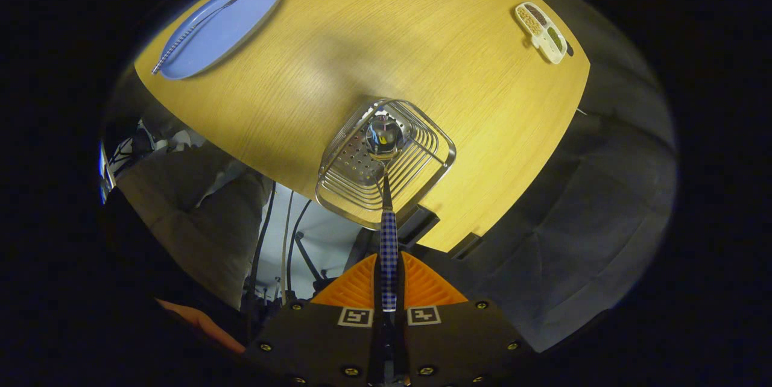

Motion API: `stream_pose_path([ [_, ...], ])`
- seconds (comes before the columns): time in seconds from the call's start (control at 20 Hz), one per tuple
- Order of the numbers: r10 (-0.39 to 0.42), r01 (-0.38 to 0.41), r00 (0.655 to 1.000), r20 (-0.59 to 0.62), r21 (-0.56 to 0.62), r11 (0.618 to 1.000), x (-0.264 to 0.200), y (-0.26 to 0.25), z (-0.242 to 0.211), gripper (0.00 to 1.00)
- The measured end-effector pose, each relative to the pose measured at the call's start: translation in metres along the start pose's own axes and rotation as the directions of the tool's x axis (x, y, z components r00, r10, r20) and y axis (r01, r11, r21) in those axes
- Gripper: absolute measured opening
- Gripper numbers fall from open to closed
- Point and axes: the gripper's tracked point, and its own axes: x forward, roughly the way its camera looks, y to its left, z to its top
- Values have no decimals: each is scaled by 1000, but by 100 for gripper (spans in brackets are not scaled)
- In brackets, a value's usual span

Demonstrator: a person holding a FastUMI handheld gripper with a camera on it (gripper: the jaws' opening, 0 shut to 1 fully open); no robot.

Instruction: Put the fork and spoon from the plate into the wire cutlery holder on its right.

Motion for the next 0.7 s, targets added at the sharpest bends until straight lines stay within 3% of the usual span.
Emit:
stream_pose_path([
  [0.35,18,-18,1000,26,17,1000,-2,-1,3,16],
  [0.45,39,-41,998,48,39,998,-3,1,0,27],
  [0.55,21,-26,997,78,63,998,-7,-3,-1,30],
  [0.7,-24,16,993,117,70,997,-20,-6,-4,55],
])
